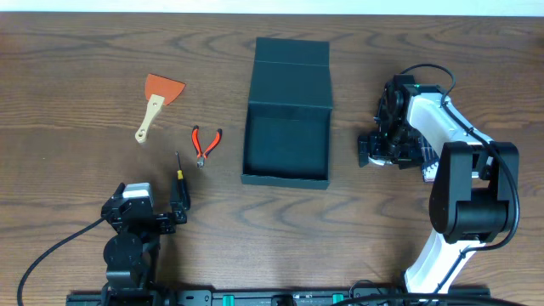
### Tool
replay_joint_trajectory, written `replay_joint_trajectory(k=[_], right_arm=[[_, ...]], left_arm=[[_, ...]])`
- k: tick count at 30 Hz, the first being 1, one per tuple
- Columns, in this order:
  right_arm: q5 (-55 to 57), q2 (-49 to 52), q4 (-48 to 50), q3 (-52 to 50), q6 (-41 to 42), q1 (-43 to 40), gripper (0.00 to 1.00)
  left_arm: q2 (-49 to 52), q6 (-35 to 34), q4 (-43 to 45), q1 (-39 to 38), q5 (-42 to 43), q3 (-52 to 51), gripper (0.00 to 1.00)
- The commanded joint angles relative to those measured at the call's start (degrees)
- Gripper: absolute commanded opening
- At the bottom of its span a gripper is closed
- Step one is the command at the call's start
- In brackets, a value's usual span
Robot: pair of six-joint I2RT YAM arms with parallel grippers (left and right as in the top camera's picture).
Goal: Pack container
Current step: 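Close the right gripper on the hammer head near the handle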
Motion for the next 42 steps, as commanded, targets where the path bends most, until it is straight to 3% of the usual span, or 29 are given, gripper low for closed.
replay_joint_trajectory(k=[1,10,25,42], right_arm=[[0.09,0.52,0.39,-0.26,-2.05,0.35,0.99],[1.38,0.52,0.98,-0.26,-1.73,0.35,0.99],[1.75,0.52,4.85,-0.26,7.67,0.35,0.99],[2.32,0.52,6.75,-0.26,7.82,0.00,0.99]], left_arm=[[-0.35,0.76,-1.22,0.22,-0.04,-0.63,0.99],[-0.35,0.76,-1.22,0.22,-0.04,-0.63,0.98],[-0.35,0.76,-1.22,0.22,-0.04,-0.63,0.98],[-0.35,0.76,-1.22,0.22,-0.04,-0.63,0.98]])
